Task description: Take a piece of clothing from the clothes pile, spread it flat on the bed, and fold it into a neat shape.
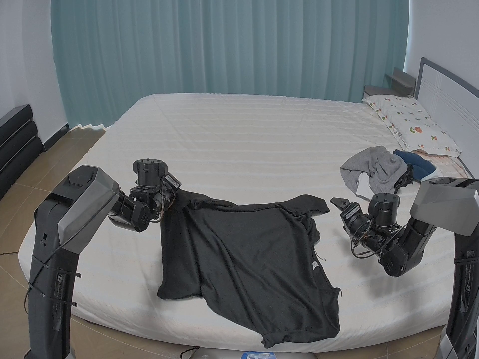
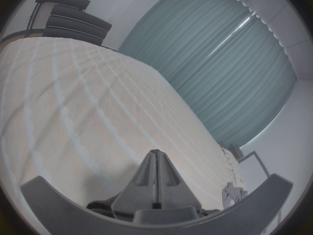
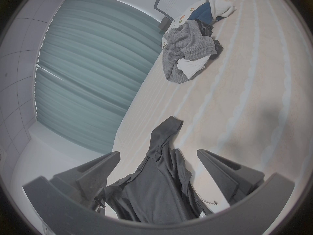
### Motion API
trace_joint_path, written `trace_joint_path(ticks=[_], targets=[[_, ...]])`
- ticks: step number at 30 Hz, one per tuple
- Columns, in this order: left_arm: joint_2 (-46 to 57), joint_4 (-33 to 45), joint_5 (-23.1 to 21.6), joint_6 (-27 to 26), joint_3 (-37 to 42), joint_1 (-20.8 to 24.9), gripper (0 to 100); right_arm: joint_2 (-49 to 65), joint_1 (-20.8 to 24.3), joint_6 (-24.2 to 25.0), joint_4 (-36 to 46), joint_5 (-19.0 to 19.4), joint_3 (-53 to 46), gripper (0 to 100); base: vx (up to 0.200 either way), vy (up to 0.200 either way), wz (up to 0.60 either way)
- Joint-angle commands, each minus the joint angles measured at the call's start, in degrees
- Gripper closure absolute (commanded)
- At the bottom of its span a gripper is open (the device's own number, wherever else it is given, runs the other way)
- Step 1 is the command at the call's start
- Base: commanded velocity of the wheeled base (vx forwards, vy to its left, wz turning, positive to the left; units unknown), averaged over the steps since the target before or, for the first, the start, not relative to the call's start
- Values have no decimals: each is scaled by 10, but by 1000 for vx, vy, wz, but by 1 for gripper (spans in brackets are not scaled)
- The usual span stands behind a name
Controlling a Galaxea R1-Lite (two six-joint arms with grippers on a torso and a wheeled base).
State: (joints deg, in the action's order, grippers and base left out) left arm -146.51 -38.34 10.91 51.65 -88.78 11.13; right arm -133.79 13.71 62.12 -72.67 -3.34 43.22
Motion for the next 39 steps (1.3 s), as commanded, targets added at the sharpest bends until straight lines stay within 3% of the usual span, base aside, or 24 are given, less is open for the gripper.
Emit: trace_joint_path(ticks=[1,8,9,23,29,33,36,39], targets=[[-30,-15,0,-2,-2,-16,100,-4,7,-13,0,-1,-9,0,0,0,0],[-44,-14,1,-2,-18,-22,100,-24,17,-28,0,-2,-2,0,0,0,0],[-44,-14,1,-1,-18,-22,0,-27,17,-31,0,-2,-1,0,0,0,0],[-4,-9,-22,4,46,-37,0,-70,15,-50,47,-2,78,0,0,0,0],[23,-9,-55,4,83,-42,0,-87,18,-71,149,-2,175,0,0,0,0],[54,-13,-78,4,143,-42,0,-98,18,-97,185,0,219,0,0,0,0],[100,-17,-117,4,216,-42,0,-123,14,-104,258,4,292,0,0,0,0],[126,-17,-121,5,259,-39,0,-160,7,-105,299,-3,355,0,0,0,0]])
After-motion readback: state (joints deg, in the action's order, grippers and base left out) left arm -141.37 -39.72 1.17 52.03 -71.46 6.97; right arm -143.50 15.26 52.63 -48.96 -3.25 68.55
